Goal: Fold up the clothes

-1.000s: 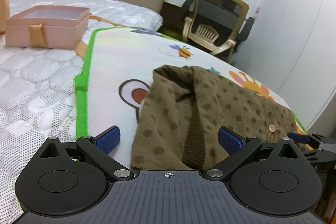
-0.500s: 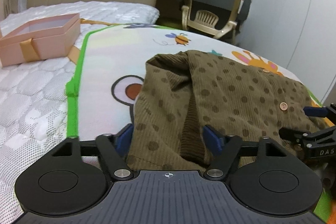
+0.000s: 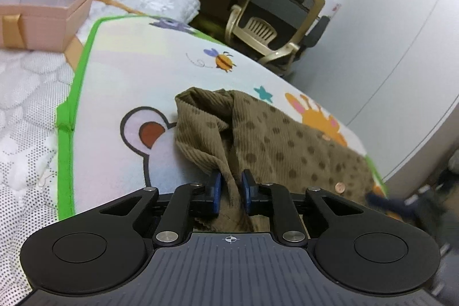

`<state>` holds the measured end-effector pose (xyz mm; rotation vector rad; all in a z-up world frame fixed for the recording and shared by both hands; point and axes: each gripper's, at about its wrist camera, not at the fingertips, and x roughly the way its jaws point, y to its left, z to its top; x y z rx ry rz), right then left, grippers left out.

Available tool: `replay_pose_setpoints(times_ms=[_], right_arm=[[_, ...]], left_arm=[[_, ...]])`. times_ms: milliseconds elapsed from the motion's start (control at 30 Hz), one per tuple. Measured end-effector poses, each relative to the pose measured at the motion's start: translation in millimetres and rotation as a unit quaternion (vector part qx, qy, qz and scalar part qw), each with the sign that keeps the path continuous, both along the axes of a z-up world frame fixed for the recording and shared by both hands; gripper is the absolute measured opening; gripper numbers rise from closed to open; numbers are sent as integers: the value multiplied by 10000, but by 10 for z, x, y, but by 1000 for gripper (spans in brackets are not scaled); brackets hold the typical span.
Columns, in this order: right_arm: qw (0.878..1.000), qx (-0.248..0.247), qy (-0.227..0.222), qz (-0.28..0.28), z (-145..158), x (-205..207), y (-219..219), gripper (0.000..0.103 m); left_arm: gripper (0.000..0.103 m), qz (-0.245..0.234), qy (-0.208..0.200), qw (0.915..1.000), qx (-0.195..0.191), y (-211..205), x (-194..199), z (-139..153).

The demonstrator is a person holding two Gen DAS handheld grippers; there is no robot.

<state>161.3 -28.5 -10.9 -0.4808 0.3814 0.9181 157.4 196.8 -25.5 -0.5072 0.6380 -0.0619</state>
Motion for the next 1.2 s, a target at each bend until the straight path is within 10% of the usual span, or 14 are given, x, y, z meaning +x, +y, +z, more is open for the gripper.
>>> replay_pose_setpoints(times_ms=[200,400,567,733,933,1067,1200], right_arm=[[9955,-878,-357,-40,-346,134,808,85],[9944,-767,-425,-595,-394,481,894,64],[9954,-575,-483,-598,-292,504,740,15],[9952,-337,-586,-702,-142,472,561,8],[9964,-223,-428,-702,-217,395,450,8],[9974,-97,-318,-634,-243,389,417,7],[9981,61,-205,-570,-233,411,363,6]], left_arm=[[17,-129,-127,9994,-296,26,37,10],[21,-208,-409,9971,-607,143,39,64],[61,83,-871,9941,-645,290,-76,255],[93,409,-786,9929,-798,429,-45,283],[94,120,401,9792,-1986,506,479,-181],[92,260,547,9867,-1509,347,843,-200],[24,140,418,9967,-686,90,1030,46]])
